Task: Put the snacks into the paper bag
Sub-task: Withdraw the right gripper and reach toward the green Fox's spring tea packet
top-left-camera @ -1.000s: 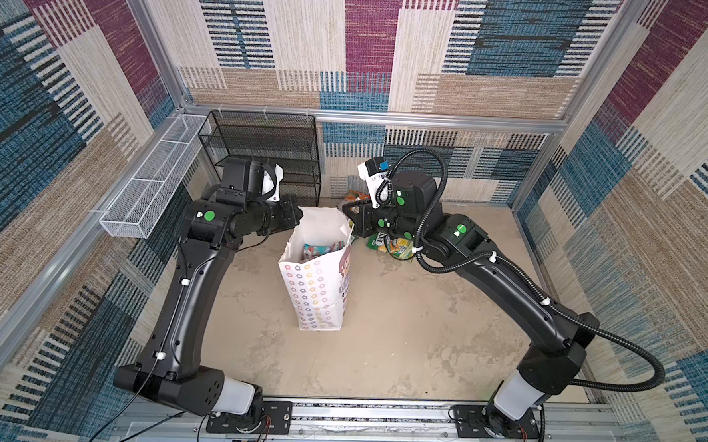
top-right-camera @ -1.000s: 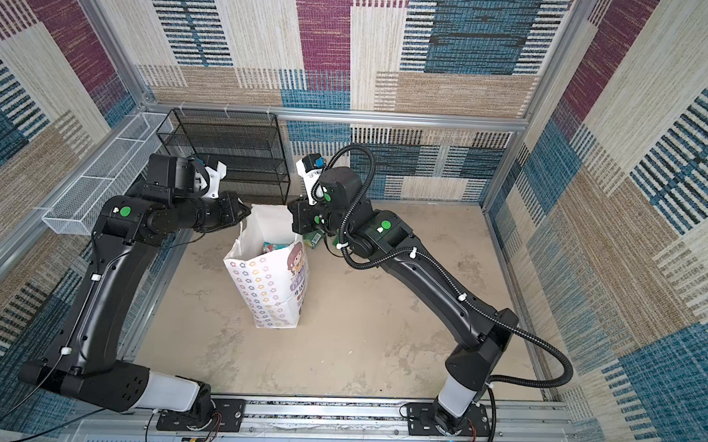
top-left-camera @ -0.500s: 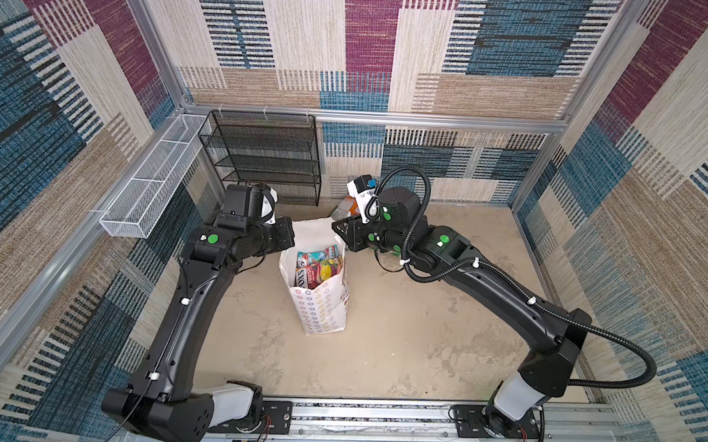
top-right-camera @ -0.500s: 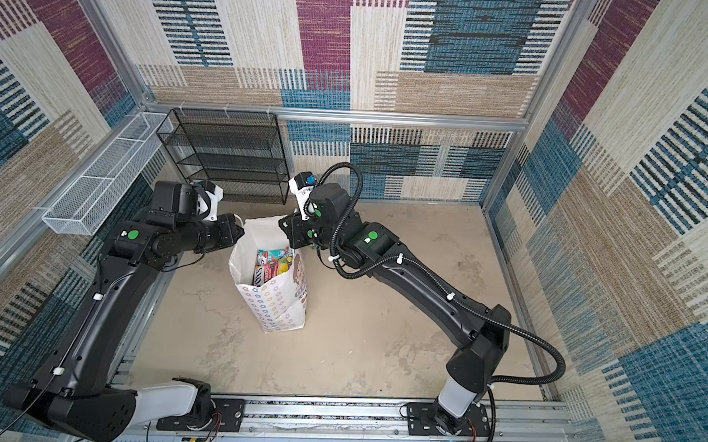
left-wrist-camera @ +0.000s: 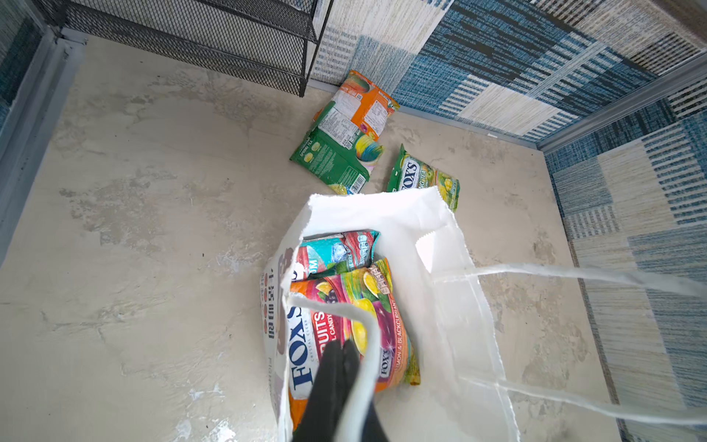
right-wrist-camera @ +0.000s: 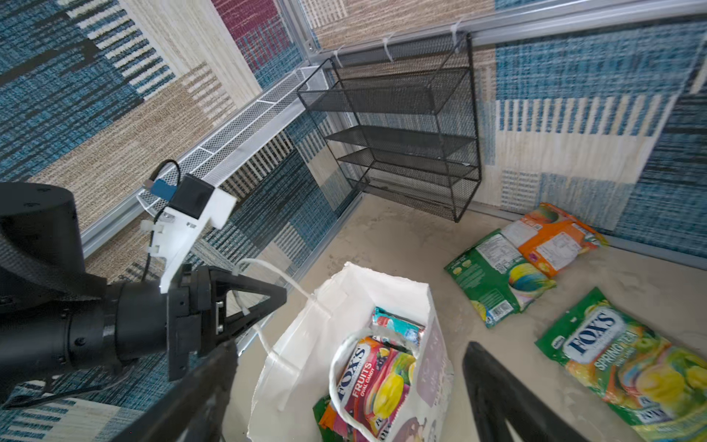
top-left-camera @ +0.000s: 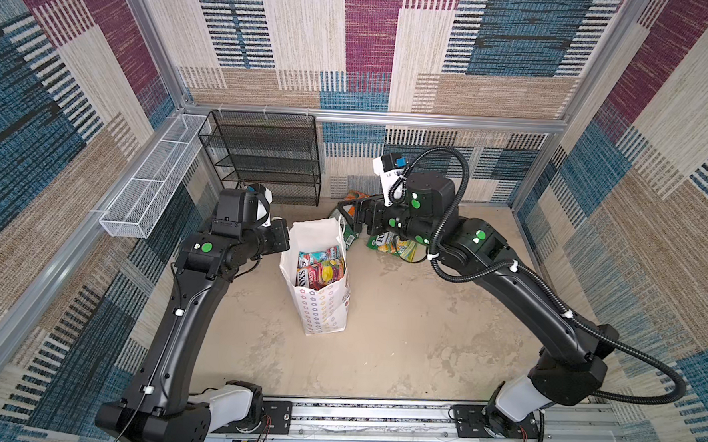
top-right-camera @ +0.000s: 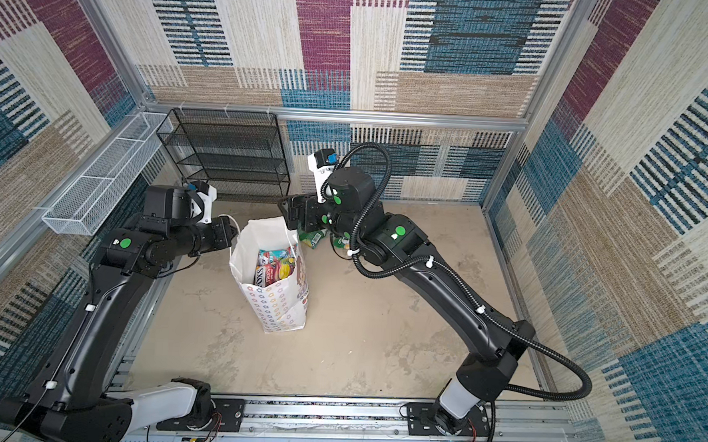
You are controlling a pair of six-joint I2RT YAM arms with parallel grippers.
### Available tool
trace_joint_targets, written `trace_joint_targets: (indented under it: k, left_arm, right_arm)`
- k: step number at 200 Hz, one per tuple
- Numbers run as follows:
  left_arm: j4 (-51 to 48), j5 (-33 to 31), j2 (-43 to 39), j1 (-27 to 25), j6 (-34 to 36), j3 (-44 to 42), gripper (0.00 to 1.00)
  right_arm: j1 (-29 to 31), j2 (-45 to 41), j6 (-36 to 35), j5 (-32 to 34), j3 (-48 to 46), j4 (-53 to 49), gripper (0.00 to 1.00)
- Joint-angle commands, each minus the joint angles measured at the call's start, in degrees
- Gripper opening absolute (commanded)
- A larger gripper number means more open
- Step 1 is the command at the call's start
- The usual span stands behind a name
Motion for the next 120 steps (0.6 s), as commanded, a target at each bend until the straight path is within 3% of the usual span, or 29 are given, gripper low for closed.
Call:
trace_joint_targets:
  k: [1,37,61,94,120]
  left_arm:
    - [3.2,-1.5,-1.1,0.0,2.9,-1.5,0.0]
    - [8.3,0.1,-3.2,0.4,3.7,-8.0,0.0]
    - [11.0,2.6,-4.9,0.7,3.8,-11.1,0.0]
    - [13.1,4.5,-7.6,2.0,3.3,-13.7,0.0]
    - [13.5,4.8,-9.0,2.1,3.4,-14.4,0.0]
  right_arm:
    - [-4.8,-2.7,1.0,3.5,-2.6,-1.4,0.95]
    - [-18.0,-7.3,6.5,-2.8,-16.2,5.2,0.96]
    - [-24.0,-8.0,9.2,-3.6,-26.3,11.0,0.96]
    - [-29.8,-3.4,12.7,-7.7,-36.2,19.2,0.93]
    - [-31.8,3.5,12.9,-8.6,-37.8,22.5,0.91]
